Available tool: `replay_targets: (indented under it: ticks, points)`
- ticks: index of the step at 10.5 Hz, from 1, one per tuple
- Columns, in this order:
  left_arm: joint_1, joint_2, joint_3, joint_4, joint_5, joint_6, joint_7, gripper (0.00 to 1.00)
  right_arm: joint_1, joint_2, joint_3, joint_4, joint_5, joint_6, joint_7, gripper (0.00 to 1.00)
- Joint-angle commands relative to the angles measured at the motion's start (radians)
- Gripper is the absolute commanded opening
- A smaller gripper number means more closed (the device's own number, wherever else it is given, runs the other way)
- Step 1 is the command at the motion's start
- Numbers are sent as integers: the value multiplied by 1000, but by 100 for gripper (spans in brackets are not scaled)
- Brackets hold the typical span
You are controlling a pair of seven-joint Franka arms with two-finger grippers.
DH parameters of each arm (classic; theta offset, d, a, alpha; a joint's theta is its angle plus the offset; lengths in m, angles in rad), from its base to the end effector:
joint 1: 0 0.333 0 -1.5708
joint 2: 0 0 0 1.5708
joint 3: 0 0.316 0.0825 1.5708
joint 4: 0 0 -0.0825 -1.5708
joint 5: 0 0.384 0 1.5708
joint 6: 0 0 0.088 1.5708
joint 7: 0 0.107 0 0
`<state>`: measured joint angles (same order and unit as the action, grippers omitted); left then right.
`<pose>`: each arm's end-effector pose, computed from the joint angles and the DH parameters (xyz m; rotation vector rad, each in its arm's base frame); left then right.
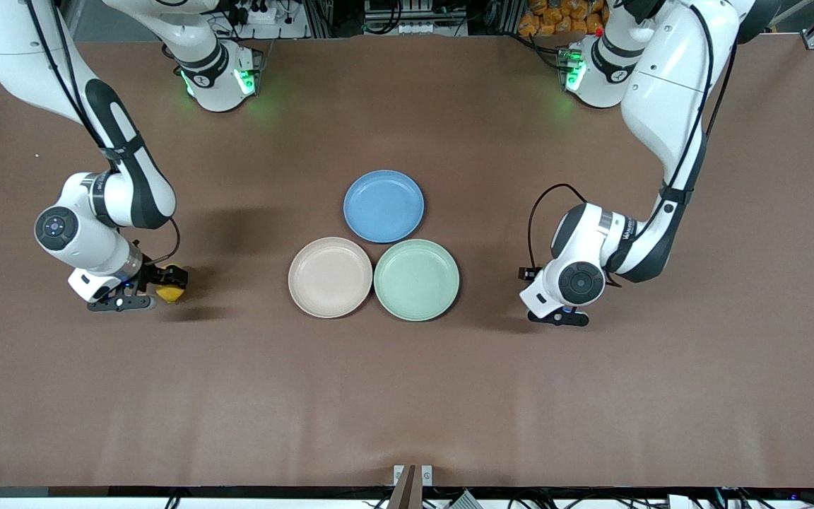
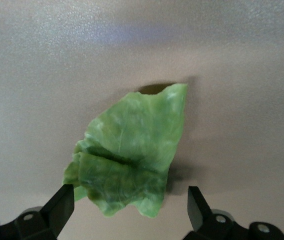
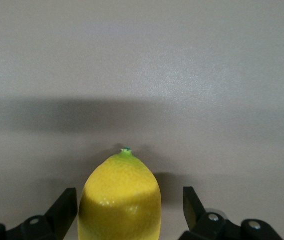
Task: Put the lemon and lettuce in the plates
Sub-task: 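Close the right gripper on the lemon while the left gripper grasps the lettuce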
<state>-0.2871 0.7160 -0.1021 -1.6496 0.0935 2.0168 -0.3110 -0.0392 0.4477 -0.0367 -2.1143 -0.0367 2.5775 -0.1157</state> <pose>0.6001 -0.2345 0.1722 -2.9743 0.1786 0.4830 0.5786 -0.0434 0.2006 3.1023 0.1155 0.0188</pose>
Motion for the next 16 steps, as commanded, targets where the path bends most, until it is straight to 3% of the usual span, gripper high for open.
replay_targets:
  ticks: [1, 2, 8, 11, 13, 14, 16]
  points:
    - [-6, 19, 2, 14, 25, 14, 13, 100, -15, 8, 11, -4, 3, 15, -9, 84]
    - [-6, 20, 2, 13, 25, 14, 13, 100, -15, 12, 11, -6, 4, 16, -3, 84]
    - [5, 13, 1, 16, 75, 14, 73, 100, -10, 19, 11, -4, 4, 6, 1, 40]
    - [8, 17, 1, 16, 72, 14, 73, 100, -8, 17, 11, 7, 6, -7, 13, 35]
    - [6, 23, 2, 14, 72, 28, 73, 100, -2, 9, 14, 57, 6, -87, 16, 35]
    - [0, 23, 1, 13, 63, 45, 58, 84, -1, 8, 21, 83, 6, -135, 17, 35]
    - [-3, 23, 2, 14, 61, 45, 52, 0, 2, 2, 38, 123, 6, -183, 18, 35]
